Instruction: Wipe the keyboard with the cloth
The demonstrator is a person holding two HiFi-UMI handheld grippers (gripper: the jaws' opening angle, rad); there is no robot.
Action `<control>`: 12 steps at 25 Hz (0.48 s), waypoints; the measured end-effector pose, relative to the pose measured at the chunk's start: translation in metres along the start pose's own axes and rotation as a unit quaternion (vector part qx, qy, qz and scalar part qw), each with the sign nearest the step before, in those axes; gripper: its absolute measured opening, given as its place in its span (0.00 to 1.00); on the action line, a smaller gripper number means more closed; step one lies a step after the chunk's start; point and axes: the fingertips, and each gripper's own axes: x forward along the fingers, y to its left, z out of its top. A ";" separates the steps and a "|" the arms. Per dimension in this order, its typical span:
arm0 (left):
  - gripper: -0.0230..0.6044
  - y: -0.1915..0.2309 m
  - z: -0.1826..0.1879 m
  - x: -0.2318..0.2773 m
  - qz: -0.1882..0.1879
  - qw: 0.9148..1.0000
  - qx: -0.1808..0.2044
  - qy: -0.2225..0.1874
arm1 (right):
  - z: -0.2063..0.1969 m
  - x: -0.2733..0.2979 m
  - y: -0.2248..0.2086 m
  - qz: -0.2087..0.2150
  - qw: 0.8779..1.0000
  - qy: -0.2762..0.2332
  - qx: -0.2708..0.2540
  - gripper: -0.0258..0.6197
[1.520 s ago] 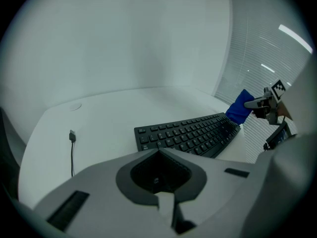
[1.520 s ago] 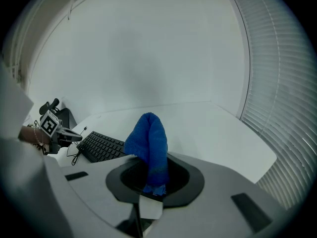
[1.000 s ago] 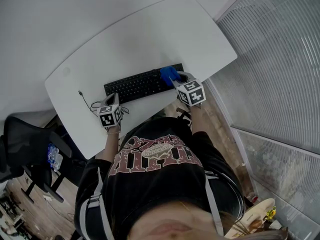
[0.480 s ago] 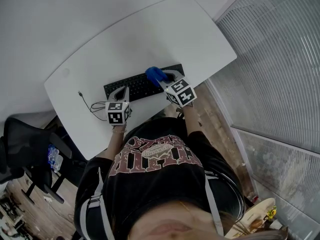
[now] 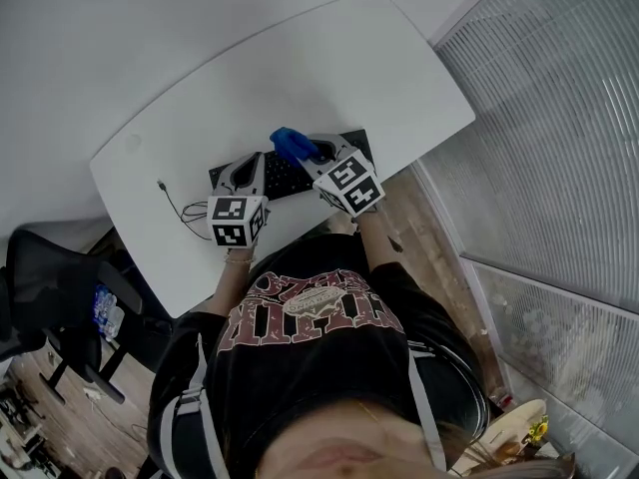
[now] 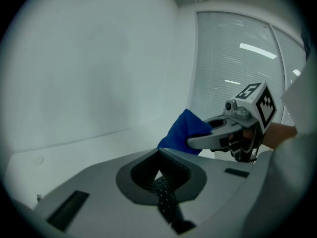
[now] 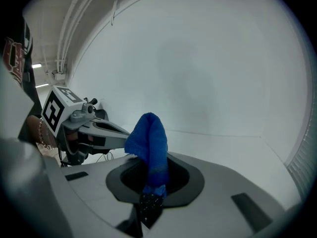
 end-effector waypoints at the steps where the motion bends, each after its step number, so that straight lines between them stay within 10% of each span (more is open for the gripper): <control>1: 0.09 0.000 0.008 -0.002 0.001 1.000 0.003 -0.009 | 0.005 0.000 0.001 0.002 1.000 -0.004 -0.004 0.13; 12: 0.09 -0.004 0.076 -0.029 0.015 0.995 0.026 -0.093 | 0.073 -0.011 0.018 0.015 0.996 -0.072 -0.045 0.13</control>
